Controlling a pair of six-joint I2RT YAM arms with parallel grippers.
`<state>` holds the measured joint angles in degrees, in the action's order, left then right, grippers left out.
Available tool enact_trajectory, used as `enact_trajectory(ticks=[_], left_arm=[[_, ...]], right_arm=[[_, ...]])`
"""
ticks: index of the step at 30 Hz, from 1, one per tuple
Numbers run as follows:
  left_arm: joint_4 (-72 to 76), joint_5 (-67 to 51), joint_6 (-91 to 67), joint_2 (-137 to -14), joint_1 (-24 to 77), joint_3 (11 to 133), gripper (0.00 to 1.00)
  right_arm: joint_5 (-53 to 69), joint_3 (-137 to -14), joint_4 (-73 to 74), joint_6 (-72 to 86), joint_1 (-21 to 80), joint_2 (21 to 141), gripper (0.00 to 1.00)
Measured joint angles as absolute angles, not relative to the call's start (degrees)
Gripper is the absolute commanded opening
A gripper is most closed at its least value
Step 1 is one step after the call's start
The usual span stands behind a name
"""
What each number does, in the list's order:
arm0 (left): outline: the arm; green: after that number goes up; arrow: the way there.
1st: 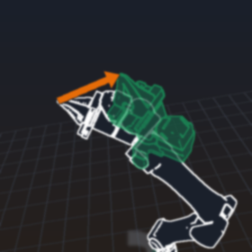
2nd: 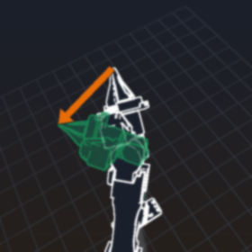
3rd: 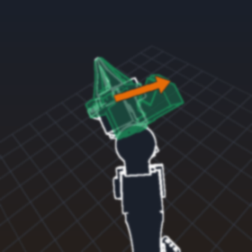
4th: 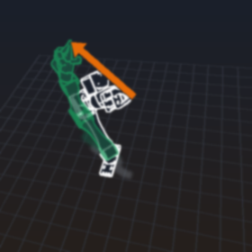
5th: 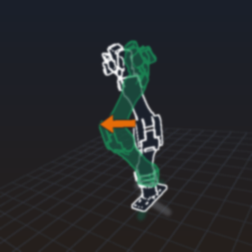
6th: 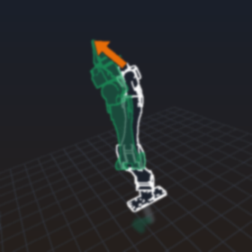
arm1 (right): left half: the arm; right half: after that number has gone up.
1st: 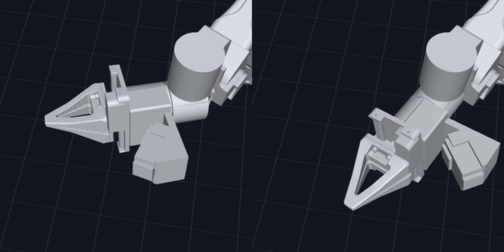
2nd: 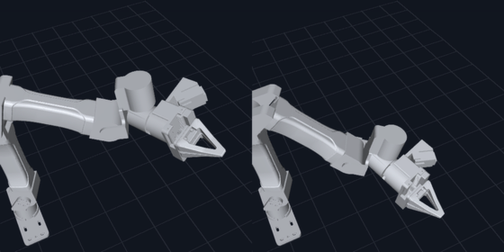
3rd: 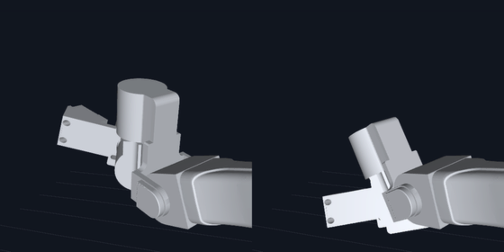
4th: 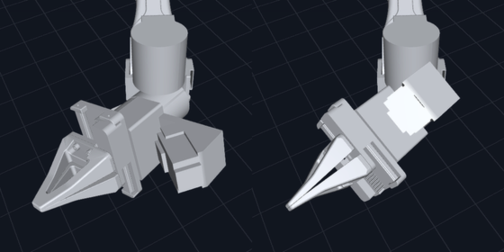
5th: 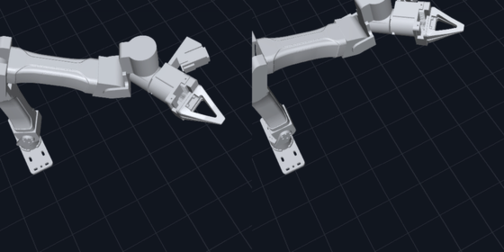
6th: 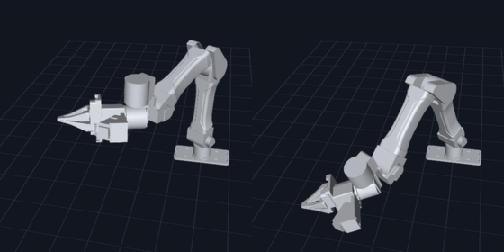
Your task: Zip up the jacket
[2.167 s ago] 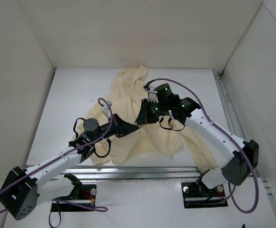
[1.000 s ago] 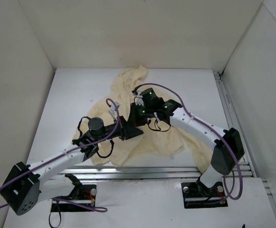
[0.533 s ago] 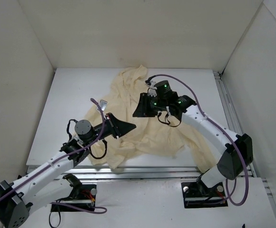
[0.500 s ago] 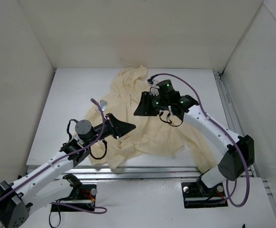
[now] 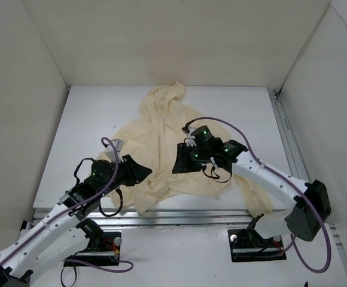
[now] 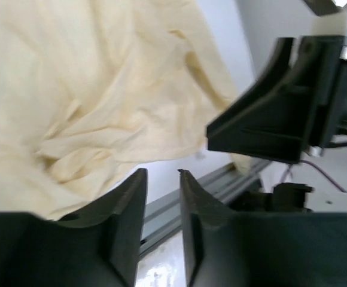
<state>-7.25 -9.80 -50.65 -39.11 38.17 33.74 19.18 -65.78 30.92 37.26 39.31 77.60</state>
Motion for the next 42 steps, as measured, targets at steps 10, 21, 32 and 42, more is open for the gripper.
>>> enact_trajectory(ticks=[10, 21, 32, 42], left_arm=[[-23.9, 2.7, -54.5, -30.3, 38.1, 33.3, 0.61], [-30.2, 3.7, -56.2, -22.2, 38.1, 31.9, 0.62], [-31.7, 4.4, -56.9, -19.2, 38.1, 31.3, 0.62], [-31.4, 3.9, -57.2, -24.0, 37.7, 31.2, 0.62]], right_arm=[[8.2, -67.9, 30.7, 41.4, 49.0, 91.8, 0.49], [-0.9, -72.5, 30.2, 41.1, 43.3, 104.2, 0.38], [-2.6, -81.8, 32.0, 29.2, 31.3, 112.5, 0.20], [-3.9, -103.0, 38.8, 22.4, 23.4, 127.9, 0.21]])
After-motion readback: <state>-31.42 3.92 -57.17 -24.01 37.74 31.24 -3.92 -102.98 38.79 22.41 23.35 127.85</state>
